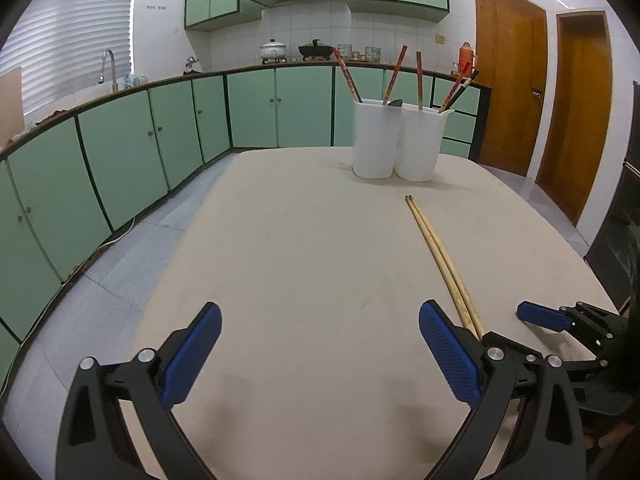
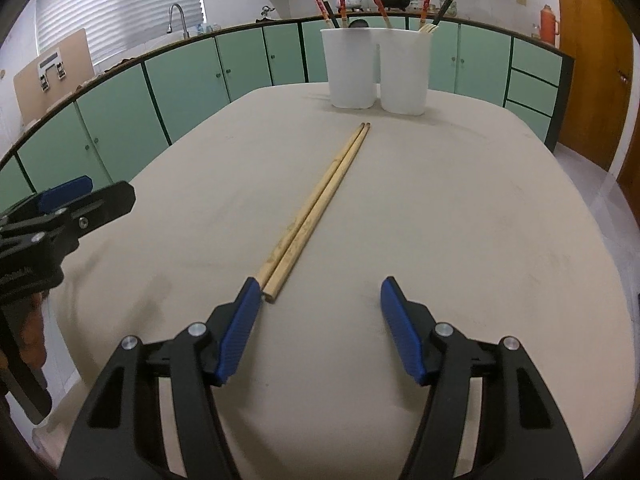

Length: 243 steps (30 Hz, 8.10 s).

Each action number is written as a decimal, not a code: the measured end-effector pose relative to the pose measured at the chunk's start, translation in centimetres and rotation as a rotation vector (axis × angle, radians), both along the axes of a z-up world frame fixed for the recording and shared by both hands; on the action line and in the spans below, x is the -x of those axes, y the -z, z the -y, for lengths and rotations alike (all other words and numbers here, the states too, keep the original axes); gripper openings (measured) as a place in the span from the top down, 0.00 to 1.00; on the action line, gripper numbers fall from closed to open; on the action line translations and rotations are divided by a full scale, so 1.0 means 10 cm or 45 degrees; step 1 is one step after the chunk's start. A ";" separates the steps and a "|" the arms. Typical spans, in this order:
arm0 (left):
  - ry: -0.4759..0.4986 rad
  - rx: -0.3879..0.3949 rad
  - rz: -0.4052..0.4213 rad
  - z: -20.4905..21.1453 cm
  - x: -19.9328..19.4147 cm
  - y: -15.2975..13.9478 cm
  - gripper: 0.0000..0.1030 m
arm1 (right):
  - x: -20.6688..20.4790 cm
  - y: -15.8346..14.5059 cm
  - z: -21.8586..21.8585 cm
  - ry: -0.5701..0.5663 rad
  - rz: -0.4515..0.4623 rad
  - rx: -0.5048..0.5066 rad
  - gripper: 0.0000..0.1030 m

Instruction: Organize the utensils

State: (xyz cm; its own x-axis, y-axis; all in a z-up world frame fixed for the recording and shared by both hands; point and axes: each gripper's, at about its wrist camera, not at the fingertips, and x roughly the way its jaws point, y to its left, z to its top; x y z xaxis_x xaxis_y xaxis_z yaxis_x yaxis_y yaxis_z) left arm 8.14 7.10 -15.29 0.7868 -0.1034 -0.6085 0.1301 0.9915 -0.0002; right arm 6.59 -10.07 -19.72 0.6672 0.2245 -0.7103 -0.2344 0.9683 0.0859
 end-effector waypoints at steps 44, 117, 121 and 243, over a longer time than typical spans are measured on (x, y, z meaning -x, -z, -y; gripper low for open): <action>0.065 0.058 0.000 0.40 -0.06 -0.02 0.06 | 0.06 -0.03 0.51 0.257 0.063 -0.074 0.94; 0.136 0.119 0.198 0.82 -0.60 -1.15 0.93 | -0.46 -1.56 1.32 0.262 0.293 -0.150 0.94; 0.144 0.120 0.191 0.84 -0.72 -1.25 0.93 | -0.62 -1.70 1.33 0.244 0.280 -0.147 0.94; 0.020 0.085 0.369 0.63 -0.83 -2.04 0.06 | -0.87 -2.40 0.97 0.103 0.469 -0.111 0.05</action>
State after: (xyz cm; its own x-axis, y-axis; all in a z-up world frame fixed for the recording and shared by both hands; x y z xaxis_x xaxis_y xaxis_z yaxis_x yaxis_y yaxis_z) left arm 16.45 0.78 5.14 0.9248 -0.1492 -0.3500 0.1496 0.9884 -0.0259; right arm 15.31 -19.74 4.25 0.8921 0.2100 -0.4000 -0.1884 0.9777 0.0932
